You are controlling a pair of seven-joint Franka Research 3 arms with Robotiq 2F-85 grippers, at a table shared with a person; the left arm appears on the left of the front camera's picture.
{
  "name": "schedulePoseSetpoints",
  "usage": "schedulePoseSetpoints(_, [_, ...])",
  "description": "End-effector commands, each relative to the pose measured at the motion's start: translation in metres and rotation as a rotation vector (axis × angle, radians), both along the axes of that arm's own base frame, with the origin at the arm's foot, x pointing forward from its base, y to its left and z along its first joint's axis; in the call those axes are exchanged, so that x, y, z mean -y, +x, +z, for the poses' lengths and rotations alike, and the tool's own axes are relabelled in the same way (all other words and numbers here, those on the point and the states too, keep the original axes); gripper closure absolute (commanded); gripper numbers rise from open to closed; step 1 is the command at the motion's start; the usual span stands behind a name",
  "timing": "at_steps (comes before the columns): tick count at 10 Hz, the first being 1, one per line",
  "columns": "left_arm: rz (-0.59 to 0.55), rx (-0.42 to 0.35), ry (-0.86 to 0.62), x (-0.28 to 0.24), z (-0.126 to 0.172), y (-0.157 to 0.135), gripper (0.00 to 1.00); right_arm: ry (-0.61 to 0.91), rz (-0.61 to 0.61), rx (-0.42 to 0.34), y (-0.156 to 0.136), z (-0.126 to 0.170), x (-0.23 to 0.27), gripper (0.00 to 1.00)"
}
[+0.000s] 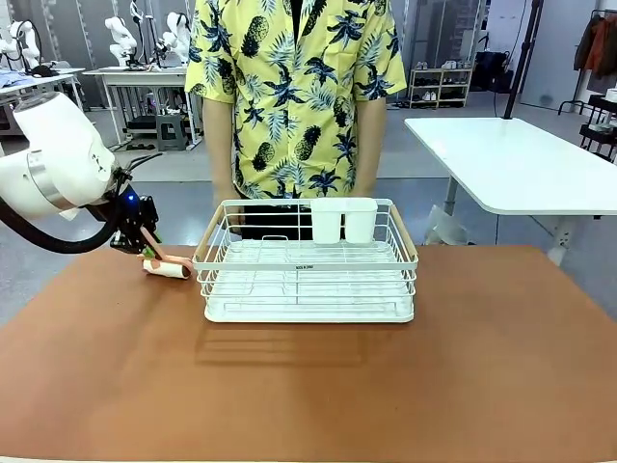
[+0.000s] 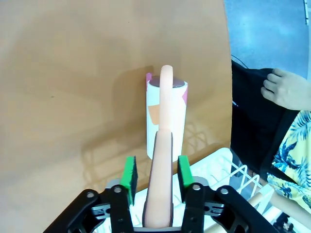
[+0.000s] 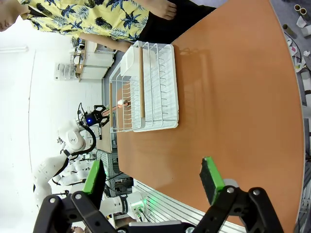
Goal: Clean the table.
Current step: Place the Lint Roller down when the Dish drying rack is positioned in the middle of the table.
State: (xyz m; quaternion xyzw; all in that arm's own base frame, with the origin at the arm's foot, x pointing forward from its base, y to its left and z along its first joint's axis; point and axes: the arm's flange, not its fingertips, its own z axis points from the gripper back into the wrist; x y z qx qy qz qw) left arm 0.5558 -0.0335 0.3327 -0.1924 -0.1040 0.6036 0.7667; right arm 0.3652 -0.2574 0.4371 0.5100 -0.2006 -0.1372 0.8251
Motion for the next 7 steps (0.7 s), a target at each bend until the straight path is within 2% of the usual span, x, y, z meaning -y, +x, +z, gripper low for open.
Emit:
schedulePoseSetpoints(1, [-0.007, -0.013, -0.017, -0.002, 0.004, -0.01, 0.0, 0.012, 0.002, 0.024, -0.001, 0.002, -0.001, 0.0])
schedulePoseSetpoints(3, [0.004, -0.031, -0.015, 0.0, 0.019, -0.02, 0.01, 0.012, 0.002, 0.024, -0.001, 0.002, -0.001, 0.0])
schedulePoseSetpoints(4, [0.022, -0.068, -0.012, 0.0, 0.027, -0.028, 0.0, 0.012, 0.002, 0.024, -0.001, 0.002, -0.001, 0.0])
schedulePoseSetpoints(5, [0.061, -0.164, 0.003, 0.001, 0.032, -0.034, 0.0, 0.012, 0.002, 0.024, -0.001, 0.002, -0.001, 0.0])
schedulePoseSetpoints(7, [0.043, -0.231, -0.015, 0.004, 0.05, -0.047, 0.0, 0.012, 0.002, 0.024, -0.001, 0.002, -0.001, 0.0])
